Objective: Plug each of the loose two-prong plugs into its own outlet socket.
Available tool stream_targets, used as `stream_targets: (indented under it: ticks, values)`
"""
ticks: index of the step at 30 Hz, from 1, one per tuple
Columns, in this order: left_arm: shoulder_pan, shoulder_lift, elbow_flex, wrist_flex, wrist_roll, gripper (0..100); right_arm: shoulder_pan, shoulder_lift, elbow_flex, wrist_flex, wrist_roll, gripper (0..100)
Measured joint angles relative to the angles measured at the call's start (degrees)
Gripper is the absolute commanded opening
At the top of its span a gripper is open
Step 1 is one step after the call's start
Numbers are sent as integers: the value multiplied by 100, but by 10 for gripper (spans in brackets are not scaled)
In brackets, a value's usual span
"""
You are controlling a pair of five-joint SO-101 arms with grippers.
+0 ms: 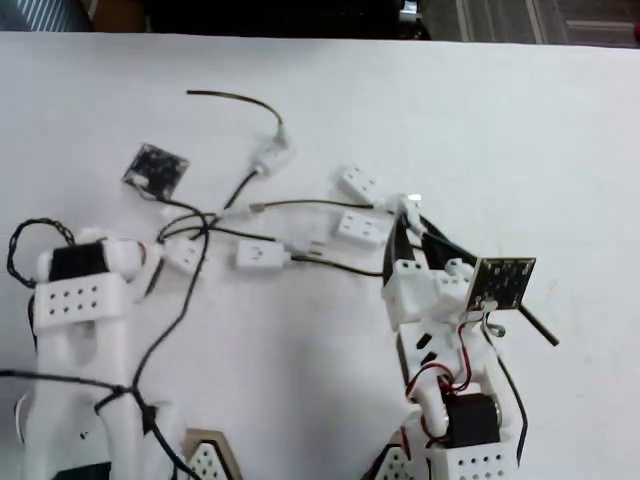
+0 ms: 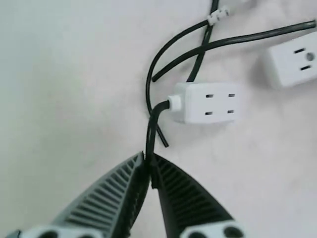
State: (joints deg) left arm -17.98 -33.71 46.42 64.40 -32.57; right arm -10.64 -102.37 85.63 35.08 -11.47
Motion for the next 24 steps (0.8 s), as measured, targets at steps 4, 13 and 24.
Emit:
stream_targets:
  ticks: [4,13,24]
  values:
    - [-440,290,9,-114,-44,317,0,0,0,0,0,17]
    - [-668,308,-35,264,-492,308,0,0,0,0,0,17]
    - [-668,325,-1310,1134,-826,308,0,0,0,0,0,17]
